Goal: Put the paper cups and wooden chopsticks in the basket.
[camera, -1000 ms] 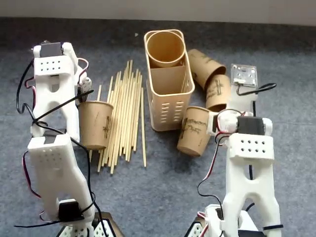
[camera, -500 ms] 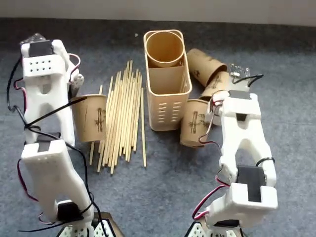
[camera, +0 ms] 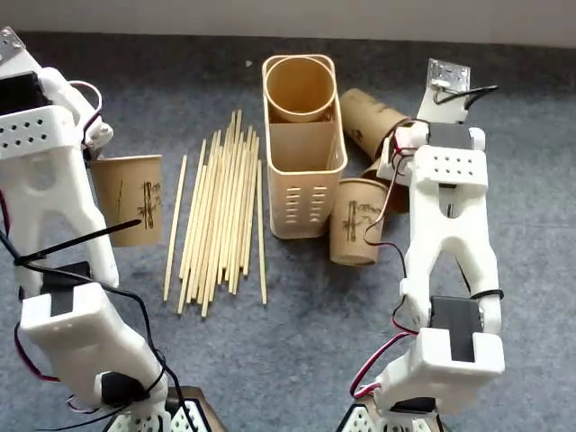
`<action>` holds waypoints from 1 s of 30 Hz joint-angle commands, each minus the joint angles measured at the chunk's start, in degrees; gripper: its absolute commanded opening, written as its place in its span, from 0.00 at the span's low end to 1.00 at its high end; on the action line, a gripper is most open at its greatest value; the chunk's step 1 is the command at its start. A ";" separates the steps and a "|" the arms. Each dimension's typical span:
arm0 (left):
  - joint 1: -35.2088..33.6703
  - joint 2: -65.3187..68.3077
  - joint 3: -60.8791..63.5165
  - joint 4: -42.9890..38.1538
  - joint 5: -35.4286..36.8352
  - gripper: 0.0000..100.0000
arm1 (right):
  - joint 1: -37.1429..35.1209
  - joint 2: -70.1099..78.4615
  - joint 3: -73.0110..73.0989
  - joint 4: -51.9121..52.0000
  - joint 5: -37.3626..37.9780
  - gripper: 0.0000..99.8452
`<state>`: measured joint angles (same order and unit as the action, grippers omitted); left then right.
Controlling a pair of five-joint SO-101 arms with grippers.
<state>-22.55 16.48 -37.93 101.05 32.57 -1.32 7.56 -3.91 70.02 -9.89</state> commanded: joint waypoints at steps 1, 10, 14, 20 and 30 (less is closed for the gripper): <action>-1.71 -2.59 -0.31 -0.18 -0.35 0.01 | 3.12 1.89 -2.86 -1.80 2.73 0.24; -2.42 -2.59 -0.31 -0.18 -1.41 0.01 | 4.97 9.45 -3.21 -2.07 16.26 0.24; -2.51 -2.59 -0.31 -0.18 -1.49 0.01 | 5.49 6.46 -2.95 -1.63 16.70 0.24; -2.15 -2.59 -0.31 -0.44 -1.49 0.01 | 4.35 -2.42 3.03 -1.19 28.22 0.24; -2.07 -2.59 -0.31 -0.26 -1.49 0.01 | 4.26 -5.93 11.12 -7.08 38.59 0.24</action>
<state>-24.57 16.48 -37.93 101.05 31.60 2.99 4.75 6.81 65.98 26.33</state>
